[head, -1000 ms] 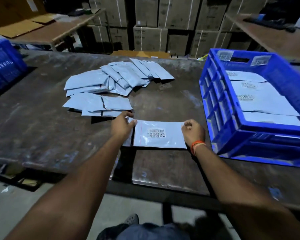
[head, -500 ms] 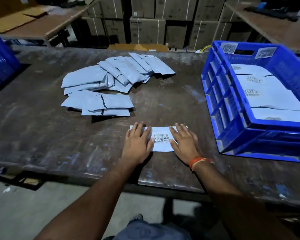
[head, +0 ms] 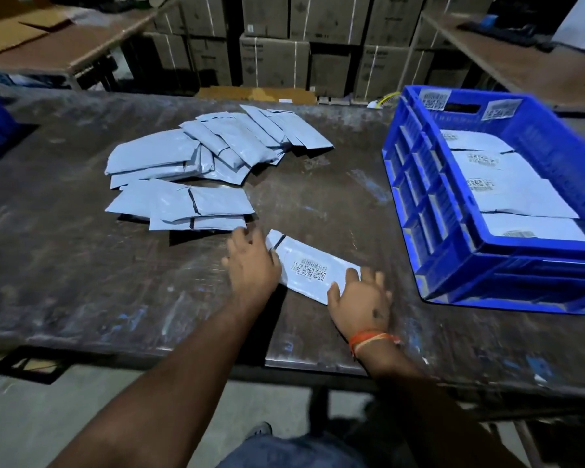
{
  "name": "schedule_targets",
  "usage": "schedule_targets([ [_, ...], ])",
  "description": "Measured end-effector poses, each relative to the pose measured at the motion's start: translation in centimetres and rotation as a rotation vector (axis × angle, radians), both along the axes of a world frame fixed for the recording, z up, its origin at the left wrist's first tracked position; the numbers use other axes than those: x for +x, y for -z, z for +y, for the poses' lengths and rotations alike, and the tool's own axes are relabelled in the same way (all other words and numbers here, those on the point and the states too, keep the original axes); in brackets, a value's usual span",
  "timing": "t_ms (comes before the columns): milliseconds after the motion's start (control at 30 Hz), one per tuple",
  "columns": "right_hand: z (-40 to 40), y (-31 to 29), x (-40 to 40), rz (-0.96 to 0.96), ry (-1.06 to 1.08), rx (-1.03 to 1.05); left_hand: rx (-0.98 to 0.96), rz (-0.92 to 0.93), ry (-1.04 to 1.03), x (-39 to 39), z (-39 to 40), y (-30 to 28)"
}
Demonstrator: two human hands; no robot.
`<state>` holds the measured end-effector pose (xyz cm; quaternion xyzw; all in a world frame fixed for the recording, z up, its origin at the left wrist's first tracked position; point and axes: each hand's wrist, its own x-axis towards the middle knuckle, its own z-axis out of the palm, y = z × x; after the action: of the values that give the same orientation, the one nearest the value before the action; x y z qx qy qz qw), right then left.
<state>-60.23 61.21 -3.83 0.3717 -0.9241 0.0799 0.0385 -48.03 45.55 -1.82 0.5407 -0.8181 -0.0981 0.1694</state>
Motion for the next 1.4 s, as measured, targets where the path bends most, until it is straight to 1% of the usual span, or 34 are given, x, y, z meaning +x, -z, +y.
schedule_targets([
  [33,0.2,-0.2,0.7,-0.007,0.010,-0.020,0.045,0.058,-0.070,0.3,0.8,-0.1],
  [100,0.6,-0.1,2.0,-0.022,0.006,-0.049,0.160,0.106,-0.145,0.7,2.2,0.0],
  [167,0.8,-0.1,3.2,-0.033,-0.028,-0.082,0.235,0.119,-0.159,1.0,2.6,0.0],
  [267,1.0,0.1,4.5,-0.039,-0.085,-0.205,0.306,0.160,-0.150,0.9,1.5,-0.2],
  [333,1.0,0.2,5.0,-0.085,-0.113,-0.276,0.361,0.161,-0.114,0.5,0.1,-0.3],
  [433,0.7,0.5,5.3,-0.192,-0.177,-0.350,0.387,0.108,0.069,-0.7,-2.2,-0.5],
  [500,0.8,0.5,5.2,-0.353,-0.248,-0.399,0.386,0.079,0.211,-1.7,-2.9,-1.2],
  [567,1.2,-0.1,5.0,-0.573,-0.297,-0.462,0.388,0.065,0.331,-2.9,-3.2,-1.6],
  [600,1.4,-0.4,4.9,-0.708,-0.289,-0.485,0.387,0.048,0.396,-3.5,-3.2,-1.8],
  [667,1.7,-1.0,4.7,-0.989,-0.195,-0.540,0.414,0.003,0.575,-4.7,-2.9,-2.0],
  [700,1.9,-1.2,4.5,-1.049,-0.126,-0.594,0.424,-0.011,0.660,-5.2,-2.6,-2.0],
  [733,2.1,-1.2,4.0,-1.044,-0.062,-0.672,0.401,-0.021,0.710,-5.5,-2.1,-2.0],
  [767,2.4,-1.4,3.5,-0.989,-0.007,-0.739,0.350,-0.028,0.709,-5.5,-1.6,-1.8],
  [800,2.6,-1.5,2.8,-0.921,0.039,-0.783,0.298,-0.046,0.653,-5.3,-0.6,-1.8],
  [867,3.2,-1.8,1.3,-0.823,0.108,-0.812,0.226,-0.118,0.522,-4.4,1.8,-1.4],
  [967,3.6,-1.6,-0.9,-0.764,0.187,-0.801,0.181,-0.256,0.522,-3.2,5.2,-0.1],
  [1067,3.4,-1.3,-1.9,-0.760,0.205,-0.788,0.162,-0.240,0.595,-2.8,5.0,0.7],
  [1167,2.9,-1.5,-1.9,-0.765,0.180,-0.802,0.131,-0.262,0.814,-2.2,2.7,0.1],
  [1233,2.7,-1.1,-1.8,-0.766,0.158,-0.811,0.137,-0.298,0.911,-1.4,1.1,-0.5],
  [1333,2.5,-0.1,-1.6,-0.781,0.138,-0.811,0.222,-0.338,0.965,-0.1,-1.6,-0.4],
  [1400,2.6,0.5,-1.6,-0.751,0.118,-0.786,0.252,-0.283,0.927,0.4,-2.2,0.0],
])
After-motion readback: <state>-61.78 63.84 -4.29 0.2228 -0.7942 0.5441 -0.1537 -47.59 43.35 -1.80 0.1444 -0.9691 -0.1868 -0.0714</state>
